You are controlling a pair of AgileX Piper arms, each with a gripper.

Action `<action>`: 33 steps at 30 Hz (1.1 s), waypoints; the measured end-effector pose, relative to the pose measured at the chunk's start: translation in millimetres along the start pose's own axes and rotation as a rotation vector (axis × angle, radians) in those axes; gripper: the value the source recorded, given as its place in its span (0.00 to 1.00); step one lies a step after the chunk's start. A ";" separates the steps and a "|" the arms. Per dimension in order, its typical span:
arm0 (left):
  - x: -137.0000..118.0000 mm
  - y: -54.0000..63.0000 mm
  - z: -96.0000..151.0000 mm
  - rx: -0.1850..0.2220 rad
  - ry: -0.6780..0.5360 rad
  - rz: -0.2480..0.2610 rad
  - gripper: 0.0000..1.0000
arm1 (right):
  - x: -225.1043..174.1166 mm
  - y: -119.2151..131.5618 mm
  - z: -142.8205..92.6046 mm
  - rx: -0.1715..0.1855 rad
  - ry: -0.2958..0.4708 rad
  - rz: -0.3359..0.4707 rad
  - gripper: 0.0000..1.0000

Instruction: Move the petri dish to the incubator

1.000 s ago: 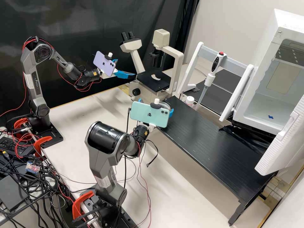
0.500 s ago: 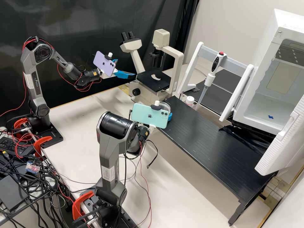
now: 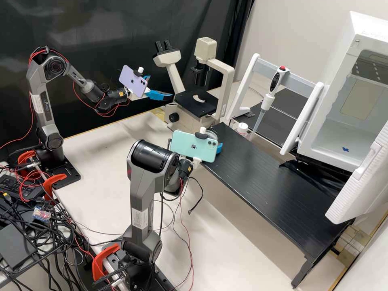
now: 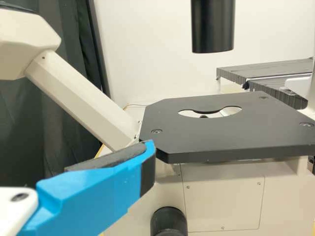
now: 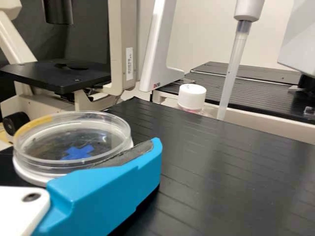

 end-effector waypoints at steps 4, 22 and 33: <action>0.0 0.0 0.0 0.000 0.000 0.000 1.00 | 1.1 3.1 2.3 0.005 -0.012 0.016 1.00; 0.0 0.0 0.0 0.000 0.000 0.000 1.00 | 2.5 3.7 8.9 0.012 -0.043 0.024 1.00; 0.0 0.0 0.0 0.000 0.000 0.000 1.00 | 2.5 3.7 9.0 0.008 -0.044 0.024 1.00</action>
